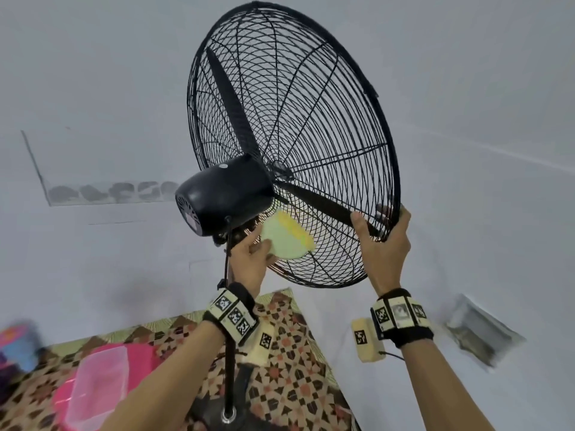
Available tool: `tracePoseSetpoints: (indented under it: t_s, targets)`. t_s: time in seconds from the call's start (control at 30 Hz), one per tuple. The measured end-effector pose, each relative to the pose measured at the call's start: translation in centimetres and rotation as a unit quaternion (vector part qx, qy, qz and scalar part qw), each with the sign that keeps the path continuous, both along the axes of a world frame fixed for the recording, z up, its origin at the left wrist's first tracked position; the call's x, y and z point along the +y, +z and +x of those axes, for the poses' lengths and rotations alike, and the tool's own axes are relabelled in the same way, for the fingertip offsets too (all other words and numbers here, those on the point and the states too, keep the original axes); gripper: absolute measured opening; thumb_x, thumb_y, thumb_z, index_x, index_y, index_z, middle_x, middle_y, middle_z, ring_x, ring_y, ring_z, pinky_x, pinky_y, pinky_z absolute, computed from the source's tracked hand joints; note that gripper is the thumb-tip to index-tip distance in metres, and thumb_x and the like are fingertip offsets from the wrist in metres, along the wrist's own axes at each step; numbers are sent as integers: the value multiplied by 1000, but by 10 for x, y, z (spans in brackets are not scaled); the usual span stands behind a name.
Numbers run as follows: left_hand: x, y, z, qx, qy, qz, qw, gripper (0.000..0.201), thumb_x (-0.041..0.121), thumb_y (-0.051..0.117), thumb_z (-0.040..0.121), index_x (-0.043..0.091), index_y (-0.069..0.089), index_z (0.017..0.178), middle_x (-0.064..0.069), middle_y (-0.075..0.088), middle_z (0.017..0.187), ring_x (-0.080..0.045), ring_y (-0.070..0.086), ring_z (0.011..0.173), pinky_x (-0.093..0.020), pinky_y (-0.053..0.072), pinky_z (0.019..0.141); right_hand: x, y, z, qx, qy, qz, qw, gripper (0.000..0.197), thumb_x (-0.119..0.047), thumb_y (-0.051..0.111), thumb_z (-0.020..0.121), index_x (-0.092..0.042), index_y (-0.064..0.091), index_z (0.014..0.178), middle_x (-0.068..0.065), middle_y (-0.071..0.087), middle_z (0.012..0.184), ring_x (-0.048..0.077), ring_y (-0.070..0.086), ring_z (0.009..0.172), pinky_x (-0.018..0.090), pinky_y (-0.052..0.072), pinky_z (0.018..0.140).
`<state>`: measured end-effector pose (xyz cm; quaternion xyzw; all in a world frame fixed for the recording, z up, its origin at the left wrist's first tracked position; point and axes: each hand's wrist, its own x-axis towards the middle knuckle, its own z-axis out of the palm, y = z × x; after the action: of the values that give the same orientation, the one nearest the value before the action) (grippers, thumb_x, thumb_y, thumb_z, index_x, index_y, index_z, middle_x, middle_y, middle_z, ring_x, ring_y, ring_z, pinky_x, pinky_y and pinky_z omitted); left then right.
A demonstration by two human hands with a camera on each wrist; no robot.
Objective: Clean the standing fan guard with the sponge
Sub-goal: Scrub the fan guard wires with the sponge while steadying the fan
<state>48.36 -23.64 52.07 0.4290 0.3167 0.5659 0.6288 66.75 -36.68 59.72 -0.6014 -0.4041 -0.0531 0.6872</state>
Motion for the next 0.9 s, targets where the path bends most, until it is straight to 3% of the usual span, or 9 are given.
tracePoseSetpoints:
  t_s: [0.13, 0.23, 0.4, 0.47, 0.63, 0.77, 0.9]
  targets:
    - [0, -1, -5, -6, 5, 4, 1000, 48, 5, 64, 102, 14, 56, 148, -10, 71, 122, -21, 74, 100, -26, 62, 77, -2, -3, -4, 3, -5, 1, 1000, 84, -66, 78, 79, -25, 44, 144, -6, 65, 131, 10, 64, 118, 43, 55, 104]
    - [-6, 1, -5, -19, 3, 24, 1000, 49, 5, 63, 103, 17, 55, 149, -11, 73, 120, -19, 75, 95, -27, 62, 81, -4, -8, -7, 2, -10, 5, 1000, 85, -63, 79, 80, -23, 43, 146, -6, 65, 132, 9, 63, 121, 41, 53, 105]
    - [3, 1, -6, 17, 4, 15, 1000, 49, 1, 63, 101, 10, 55, 149, -25, 70, 120, -26, 73, 93, -25, 63, 73, -6, -3, -5, 1, -7, 5, 1000, 81, -60, 77, 81, -21, 44, 145, -7, 66, 126, -2, 63, 111, 20, 52, 98]
    - [1, 7, -8, 2, 3, 16, 1000, 46, 1, 62, 101, 9, 58, 146, -21, 72, 119, -24, 73, 91, -25, 63, 73, -5, -2, -5, -5, -6, 8, 1000, 79, -58, 77, 82, -21, 45, 144, -8, 66, 124, -2, 63, 110, 16, 52, 95]
    - [-12, 18, -3, -19, -9, -8, 1000, 52, 2, 61, 103, 11, 50, 152, -2, 69, 118, -28, 71, 110, -28, 63, 83, -3, -1, -6, -12, -12, 12, 1000, 76, -54, 79, 85, -21, 45, 144, -5, 66, 126, 5, 64, 113, 20, 52, 99]
    - [-14, 11, -8, -1, -20, -25, 999, 52, 1, 62, 102, 8, 51, 152, -6, 68, 124, -25, 72, 103, -27, 63, 79, -8, -1, -6, -4, -12, -1, 1000, 79, -60, 78, 83, -22, 45, 144, -7, 67, 126, 4, 64, 114, 34, 54, 102]
    - [-22, 23, -10, -49, -13, -15, 999, 50, 2, 61, 103, 11, 52, 151, 0, 72, 114, -24, 72, 104, -28, 63, 84, -8, -3, -11, -10, -16, 6, 1000, 78, -58, 79, 84, -22, 45, 144, -8, 67, 127, 3, 64, 114, 32, 55, 101]
